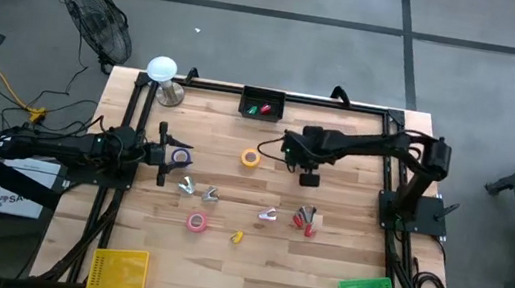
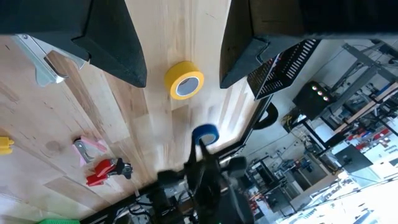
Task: Pick and place Stapler, Stapler remover, tape
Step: Put the right blue tape into the green bin
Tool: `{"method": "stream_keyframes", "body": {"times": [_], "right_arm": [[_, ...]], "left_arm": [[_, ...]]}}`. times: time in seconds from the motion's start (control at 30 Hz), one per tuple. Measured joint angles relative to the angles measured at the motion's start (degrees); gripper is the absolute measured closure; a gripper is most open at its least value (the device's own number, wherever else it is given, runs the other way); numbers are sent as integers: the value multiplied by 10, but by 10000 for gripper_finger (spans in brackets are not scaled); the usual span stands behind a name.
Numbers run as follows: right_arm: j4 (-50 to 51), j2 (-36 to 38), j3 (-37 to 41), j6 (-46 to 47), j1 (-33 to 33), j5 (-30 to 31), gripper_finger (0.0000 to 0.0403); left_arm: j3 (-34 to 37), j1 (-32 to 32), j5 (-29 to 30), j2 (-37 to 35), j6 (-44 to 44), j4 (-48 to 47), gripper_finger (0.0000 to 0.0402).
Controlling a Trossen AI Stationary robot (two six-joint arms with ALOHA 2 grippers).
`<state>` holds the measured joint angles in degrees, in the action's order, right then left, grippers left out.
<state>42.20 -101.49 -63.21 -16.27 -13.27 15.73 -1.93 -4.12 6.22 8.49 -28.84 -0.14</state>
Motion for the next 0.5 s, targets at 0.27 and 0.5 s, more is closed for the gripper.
{"method": "stream_keyframes", "body": {"times": [0.27,0.5], "right_arm": [[203,44,-44,217,100,-62,375],[317,97,-53,420,225,-133,375]], "left_arm": [[0,0,0,0,0,0,204],[0,0,0,0,0,0,204]]}}
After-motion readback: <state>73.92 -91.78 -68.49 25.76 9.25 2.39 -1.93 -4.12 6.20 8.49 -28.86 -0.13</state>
